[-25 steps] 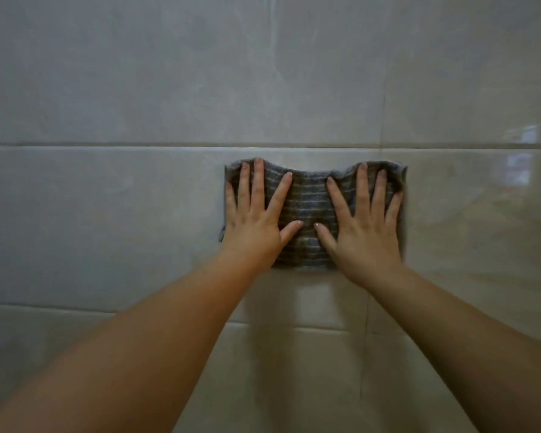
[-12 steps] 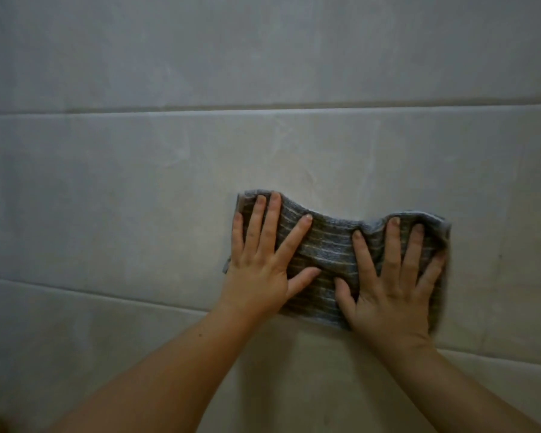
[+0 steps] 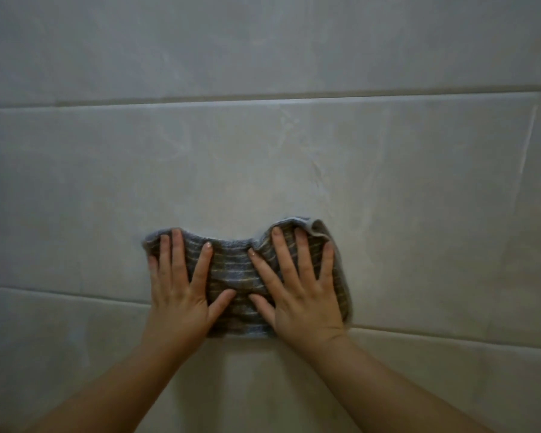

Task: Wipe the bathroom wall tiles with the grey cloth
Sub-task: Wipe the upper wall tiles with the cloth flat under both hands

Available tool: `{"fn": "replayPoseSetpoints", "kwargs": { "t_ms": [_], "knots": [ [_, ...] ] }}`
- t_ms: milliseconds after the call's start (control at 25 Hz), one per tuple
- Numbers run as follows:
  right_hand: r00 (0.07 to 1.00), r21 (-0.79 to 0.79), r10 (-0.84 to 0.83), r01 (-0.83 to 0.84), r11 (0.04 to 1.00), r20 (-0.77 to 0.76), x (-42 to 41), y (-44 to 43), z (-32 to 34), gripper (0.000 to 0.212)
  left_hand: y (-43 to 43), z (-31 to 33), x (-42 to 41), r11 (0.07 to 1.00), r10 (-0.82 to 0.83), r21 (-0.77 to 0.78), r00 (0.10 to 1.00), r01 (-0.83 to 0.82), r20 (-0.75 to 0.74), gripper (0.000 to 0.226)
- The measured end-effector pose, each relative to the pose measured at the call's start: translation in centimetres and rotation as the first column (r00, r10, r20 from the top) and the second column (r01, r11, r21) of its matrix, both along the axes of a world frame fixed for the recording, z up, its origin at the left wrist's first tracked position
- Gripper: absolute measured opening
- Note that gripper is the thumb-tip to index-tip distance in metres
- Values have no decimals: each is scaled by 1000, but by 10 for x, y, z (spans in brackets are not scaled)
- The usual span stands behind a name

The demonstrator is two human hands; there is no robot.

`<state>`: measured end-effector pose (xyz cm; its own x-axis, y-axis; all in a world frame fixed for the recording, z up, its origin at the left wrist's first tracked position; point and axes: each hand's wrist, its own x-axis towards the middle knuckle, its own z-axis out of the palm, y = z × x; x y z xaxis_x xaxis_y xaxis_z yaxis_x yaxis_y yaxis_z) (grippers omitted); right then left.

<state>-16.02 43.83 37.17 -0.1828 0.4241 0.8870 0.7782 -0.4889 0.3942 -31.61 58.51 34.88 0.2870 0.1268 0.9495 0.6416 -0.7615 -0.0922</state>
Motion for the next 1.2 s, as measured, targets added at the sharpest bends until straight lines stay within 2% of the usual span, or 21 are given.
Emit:
{"fn": "replayPoseSetpoints", "kwargs": {
  "t_ms": [120, 360, 560, 720, 840, 960, 1080, 1200],
  "knots": [
    [999, -47, -24, 26, 999, 35, 28, -34, -21, 70, -29, -26, 28, 999, -30, -38, 1000, 29, -6, 78],
    [994, 2, -108, 108, 994, 35, 106, -118, -39, 70, -112, -32, 108, 997, -53, -65, 998, 51, -24, 81],
    [986, 32, -164, 165, 986, -34, 153, -181, -22, 70, -171, -2, 159, 992, -128, -21, 989, 126, -70, 82],
    [976, 37, -198, 203, 979, -94, 166, -207, 36, 73, -196, 54, 182, 990, -140, -31, 987, 138, -79, 80],
    [962, 10, -215, 220, 975, -170, 158, -214, 67, 72, -206, 84, 178, 989, -131, -86, 984, 121, -117, 80],
    [939, -43, -250, 247, 968, -238, 143, -218, 59, 74, -214, 85, 164, 985, -138, -136, 968, 110, -211, 84],
    [915, -86, -255, 240, 967, -312, 134, -220, 52, 84, -229, 90, 146, 950, -193, -297, 929, 97, -316, 92],
    [885, -130, -270, 237, 963, -379, 128, -223, 39, 79, -241, 92, 132, 909, -201, -418, 890, 13, -409, 92]
  ]
}}
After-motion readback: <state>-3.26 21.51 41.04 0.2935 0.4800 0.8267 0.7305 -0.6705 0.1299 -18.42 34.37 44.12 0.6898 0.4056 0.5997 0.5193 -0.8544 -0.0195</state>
